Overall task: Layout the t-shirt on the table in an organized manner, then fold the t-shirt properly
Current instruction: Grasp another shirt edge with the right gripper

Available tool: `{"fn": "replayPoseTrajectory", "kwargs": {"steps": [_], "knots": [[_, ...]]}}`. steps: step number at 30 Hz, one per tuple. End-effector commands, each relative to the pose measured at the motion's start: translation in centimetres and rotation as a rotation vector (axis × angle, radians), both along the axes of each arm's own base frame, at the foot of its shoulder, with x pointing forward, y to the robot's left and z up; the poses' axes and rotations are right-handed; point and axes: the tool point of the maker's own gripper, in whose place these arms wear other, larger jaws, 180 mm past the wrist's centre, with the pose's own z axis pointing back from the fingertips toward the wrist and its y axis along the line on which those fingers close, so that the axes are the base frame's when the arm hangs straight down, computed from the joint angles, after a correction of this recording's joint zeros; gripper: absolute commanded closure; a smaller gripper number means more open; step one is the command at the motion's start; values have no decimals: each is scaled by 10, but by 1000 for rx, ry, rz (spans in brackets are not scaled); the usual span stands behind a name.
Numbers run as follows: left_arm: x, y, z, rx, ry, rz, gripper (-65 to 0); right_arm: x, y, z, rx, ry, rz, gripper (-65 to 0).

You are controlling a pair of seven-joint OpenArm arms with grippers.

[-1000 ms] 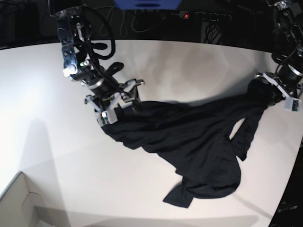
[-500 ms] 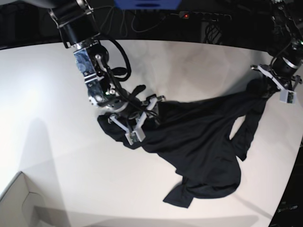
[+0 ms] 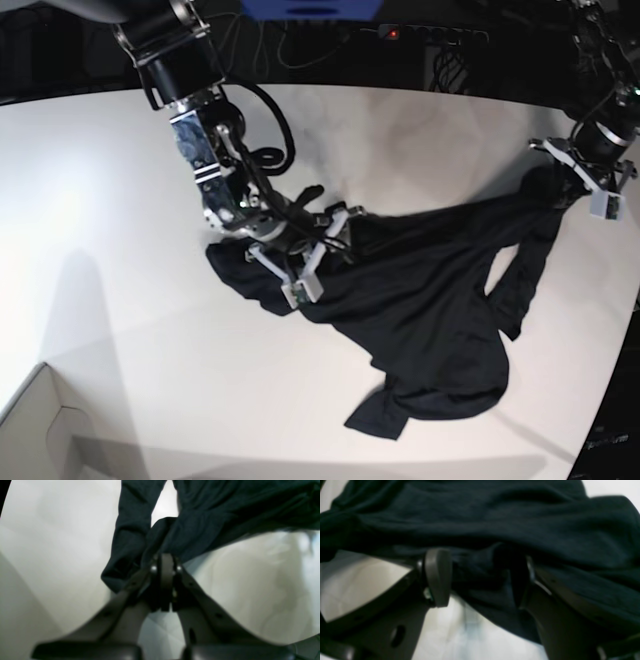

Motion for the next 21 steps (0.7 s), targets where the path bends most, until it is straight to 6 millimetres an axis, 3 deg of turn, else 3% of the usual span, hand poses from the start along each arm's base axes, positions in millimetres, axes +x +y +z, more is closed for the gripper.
{"fn": "replayPoseTrajectory", "kwargs": {"steps": [1,4,7,8,13,18,21], "knots": [[7,2,14,7,-51,-6,-1,11,5,17,29,-51,4,-307],[7,1,13,6,-50,-9,-1,11,5,17,29,-51,5,-185],[8,1,14,6,-51,-9,-1,10,4,17,29,-48,6,-24],[8,1,14,6,-51,-9,-1,10,1,18,29,-48,0,0],[9,1,19,5,-66,-8,-1,-9,-24,45,18,-147,-3,0],[8,1,18,3,-65,-9,-1,-38,-65,78,14,-235,-67,0],[5,-6,13,-25,-59,2,-1,-59,-87,79,-8,-231,-103,0]]}}
